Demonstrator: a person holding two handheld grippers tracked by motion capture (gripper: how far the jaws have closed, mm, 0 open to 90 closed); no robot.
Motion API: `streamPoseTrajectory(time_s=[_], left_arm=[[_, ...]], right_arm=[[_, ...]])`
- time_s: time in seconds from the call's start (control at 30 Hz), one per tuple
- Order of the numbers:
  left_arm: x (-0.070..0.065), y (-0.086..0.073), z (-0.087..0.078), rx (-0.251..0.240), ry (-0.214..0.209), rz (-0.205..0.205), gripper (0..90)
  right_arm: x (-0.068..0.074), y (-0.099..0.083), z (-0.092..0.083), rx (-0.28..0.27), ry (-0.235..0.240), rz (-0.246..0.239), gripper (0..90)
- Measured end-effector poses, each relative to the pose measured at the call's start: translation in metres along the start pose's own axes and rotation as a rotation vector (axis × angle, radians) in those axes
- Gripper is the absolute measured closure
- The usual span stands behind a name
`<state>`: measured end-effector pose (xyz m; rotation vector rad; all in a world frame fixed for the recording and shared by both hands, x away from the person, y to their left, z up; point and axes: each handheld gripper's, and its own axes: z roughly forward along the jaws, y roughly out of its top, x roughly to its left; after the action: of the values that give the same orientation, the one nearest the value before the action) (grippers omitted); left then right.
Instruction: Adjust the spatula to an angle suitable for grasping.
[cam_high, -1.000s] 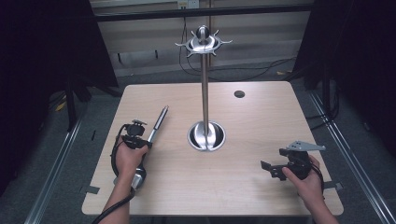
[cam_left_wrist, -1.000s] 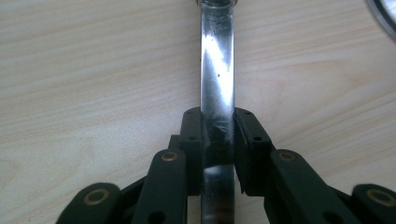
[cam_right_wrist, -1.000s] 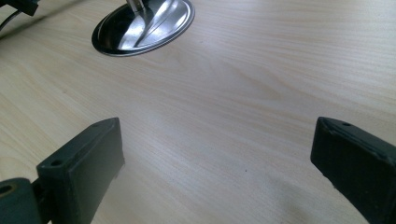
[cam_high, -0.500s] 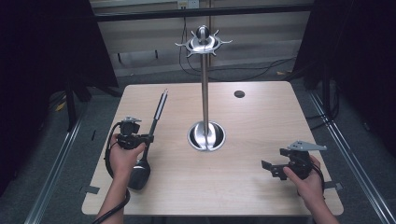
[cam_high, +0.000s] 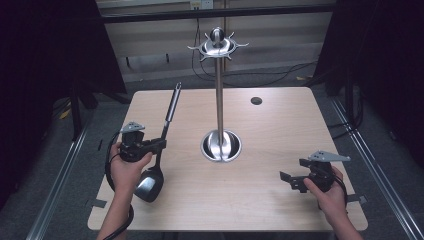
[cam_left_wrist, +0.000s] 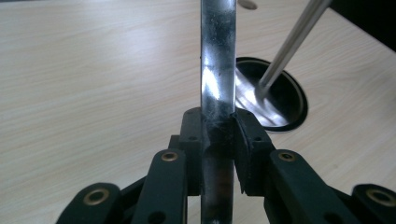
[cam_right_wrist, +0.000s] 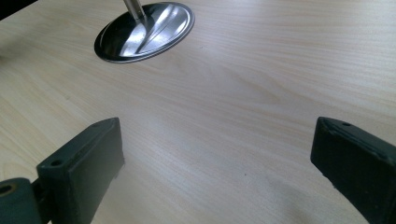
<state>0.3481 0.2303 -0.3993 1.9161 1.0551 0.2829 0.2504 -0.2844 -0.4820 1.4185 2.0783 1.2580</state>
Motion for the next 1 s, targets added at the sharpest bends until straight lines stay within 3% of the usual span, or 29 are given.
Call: streamPoseTrajectory(time_s=[0.2,0.53,0.67,1.0], left_arm=[[-0.008,0.003,-0.009,-0.045,-0.074,0.013,75.2],[-0.019,0.008,-0.020,-0.097,-0.130,0.052,75.2],[-0.022,0.009,-0.027,-0.123,-0.161,0.047,75.2],[-0.029,0.015,-0.045,-0.194,-0.192,0.082,75.2]], right_arm=[[0.000,-0.001,0.001,0.003,0.002,-0.001,2.3],[0.000,-0.001,0.001,0.003,0.003,0.005,2.2],[0.000,0.000,0.000,0.000,0.000,0.000,2.2],[0.000,-0.001,0.002,0.005,0.003,0.003,2.2]])
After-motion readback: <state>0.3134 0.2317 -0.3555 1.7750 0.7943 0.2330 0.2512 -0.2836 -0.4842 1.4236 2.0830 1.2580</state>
